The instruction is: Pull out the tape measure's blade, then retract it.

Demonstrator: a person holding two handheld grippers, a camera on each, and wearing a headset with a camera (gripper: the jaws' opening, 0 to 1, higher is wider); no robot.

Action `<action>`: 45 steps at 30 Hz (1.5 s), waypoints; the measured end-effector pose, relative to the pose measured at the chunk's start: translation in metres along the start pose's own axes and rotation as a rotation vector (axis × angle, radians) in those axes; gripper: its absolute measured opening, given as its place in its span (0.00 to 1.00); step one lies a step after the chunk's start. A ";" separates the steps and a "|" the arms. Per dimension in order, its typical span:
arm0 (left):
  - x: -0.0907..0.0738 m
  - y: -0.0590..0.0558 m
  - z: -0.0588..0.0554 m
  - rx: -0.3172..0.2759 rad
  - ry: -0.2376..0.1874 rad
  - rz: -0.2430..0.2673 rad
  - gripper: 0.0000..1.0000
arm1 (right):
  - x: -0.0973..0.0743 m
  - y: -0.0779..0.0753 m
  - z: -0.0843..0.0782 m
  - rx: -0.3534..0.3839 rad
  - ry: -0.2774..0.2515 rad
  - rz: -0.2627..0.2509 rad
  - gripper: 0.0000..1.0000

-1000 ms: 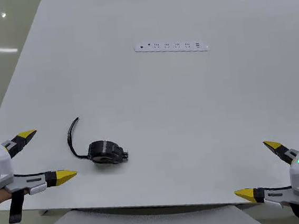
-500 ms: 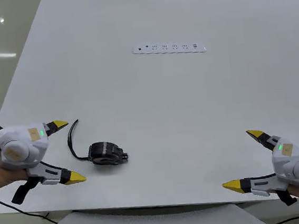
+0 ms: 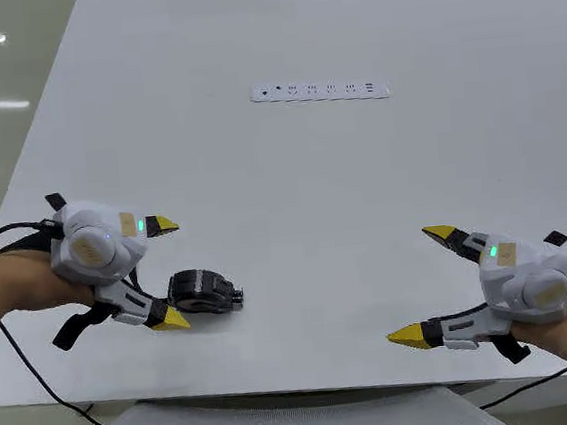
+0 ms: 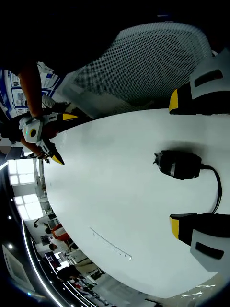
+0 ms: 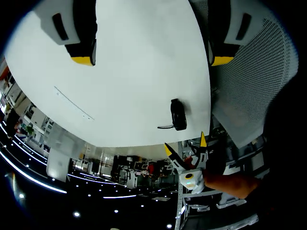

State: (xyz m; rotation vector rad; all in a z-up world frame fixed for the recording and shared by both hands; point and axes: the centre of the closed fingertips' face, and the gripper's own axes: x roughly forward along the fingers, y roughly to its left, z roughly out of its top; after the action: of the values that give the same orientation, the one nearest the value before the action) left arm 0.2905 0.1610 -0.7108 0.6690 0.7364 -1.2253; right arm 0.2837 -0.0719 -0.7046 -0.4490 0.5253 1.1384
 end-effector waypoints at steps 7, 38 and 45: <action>0.024 -0.004 -0.011 0.016 0.102 -0.057 0.79 | 0.026 0.012 0.020 -0.077 -0.001 0.063 0.98; 0.060 0.002 -0.051 0.083 0.306 -0.078 0.32 | 0.120 0.030 0.071 -0.155 0.016 0.238 0.95; 0.061 0.002 -0.051 0.050 0.290 -0.084 0.32 | 0.142 0.038 0.069 -0.162 0.036 0.266 0.91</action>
State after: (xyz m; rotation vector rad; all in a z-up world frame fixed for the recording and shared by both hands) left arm 0.2965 0.1663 -0.7894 0.8754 0.9852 -1.2402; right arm 0.3050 0.0857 -0.7382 -0.5525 0.5371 1.4371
